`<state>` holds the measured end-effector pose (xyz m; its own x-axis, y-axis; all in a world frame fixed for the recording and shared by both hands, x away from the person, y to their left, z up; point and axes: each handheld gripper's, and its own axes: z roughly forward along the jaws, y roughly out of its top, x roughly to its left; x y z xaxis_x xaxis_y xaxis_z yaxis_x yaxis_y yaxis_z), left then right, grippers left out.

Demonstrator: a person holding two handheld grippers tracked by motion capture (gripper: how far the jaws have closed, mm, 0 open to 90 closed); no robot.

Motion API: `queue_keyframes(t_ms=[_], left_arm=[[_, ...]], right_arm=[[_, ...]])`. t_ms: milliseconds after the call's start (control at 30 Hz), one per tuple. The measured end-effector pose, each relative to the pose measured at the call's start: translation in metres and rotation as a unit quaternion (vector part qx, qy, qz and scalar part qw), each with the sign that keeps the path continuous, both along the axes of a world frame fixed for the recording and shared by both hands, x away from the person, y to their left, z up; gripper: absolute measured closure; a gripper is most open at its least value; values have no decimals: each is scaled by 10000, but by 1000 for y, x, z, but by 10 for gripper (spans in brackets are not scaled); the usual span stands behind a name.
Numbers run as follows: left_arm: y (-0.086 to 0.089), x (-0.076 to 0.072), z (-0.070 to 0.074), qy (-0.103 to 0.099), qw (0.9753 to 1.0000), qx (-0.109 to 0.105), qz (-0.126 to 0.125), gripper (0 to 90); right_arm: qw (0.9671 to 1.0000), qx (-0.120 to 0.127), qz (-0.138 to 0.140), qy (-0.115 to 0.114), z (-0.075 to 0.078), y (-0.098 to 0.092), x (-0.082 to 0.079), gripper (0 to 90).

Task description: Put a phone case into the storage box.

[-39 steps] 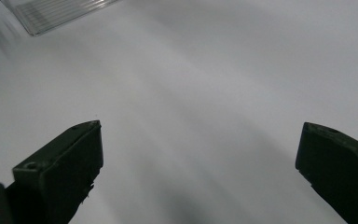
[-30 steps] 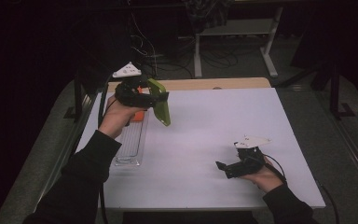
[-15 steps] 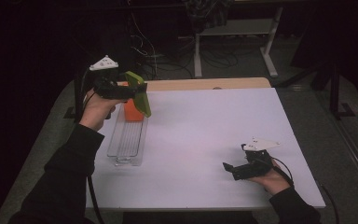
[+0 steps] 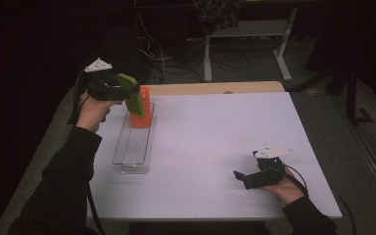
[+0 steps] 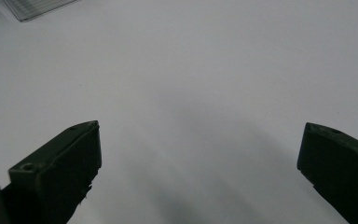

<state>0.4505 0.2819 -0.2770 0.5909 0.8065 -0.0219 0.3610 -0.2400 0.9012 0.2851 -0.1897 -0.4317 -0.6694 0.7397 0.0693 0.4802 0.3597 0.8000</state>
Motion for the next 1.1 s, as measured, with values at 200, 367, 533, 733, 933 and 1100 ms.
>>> queue_keyframes(t_ms=[200, 367, 533, 733, 933, 1100], left_arm=[[2, 9, -17, 208, 9996, 85, 194, 153], [2, 14, -31, 338, 9989, 124, 286, 153], [0, 17, -43, 436, 9982, 176, 366, 152], [0, 20, -57, 563, 9971, 233, 465, 151], [-1, 22, -69, 638, 9961, 223, 574, 150], [-3, 23, -74, 624, 9958, 291, 608, 148]], right_arm=[[10000, -4, 12, -12, 0, 0, 0, 0], [10000, -15, 21, -9, 0, 0, 0, 0], [10000, -2, 23, -4, 0, 0, 0, 0], [10000, -1, 31, -4, 0, 0, 0, 0], [10000, -1, 41, 7, 0, 0, 0, 0], [10000, 6, 47, 12, 0, 0, 0, 0]])
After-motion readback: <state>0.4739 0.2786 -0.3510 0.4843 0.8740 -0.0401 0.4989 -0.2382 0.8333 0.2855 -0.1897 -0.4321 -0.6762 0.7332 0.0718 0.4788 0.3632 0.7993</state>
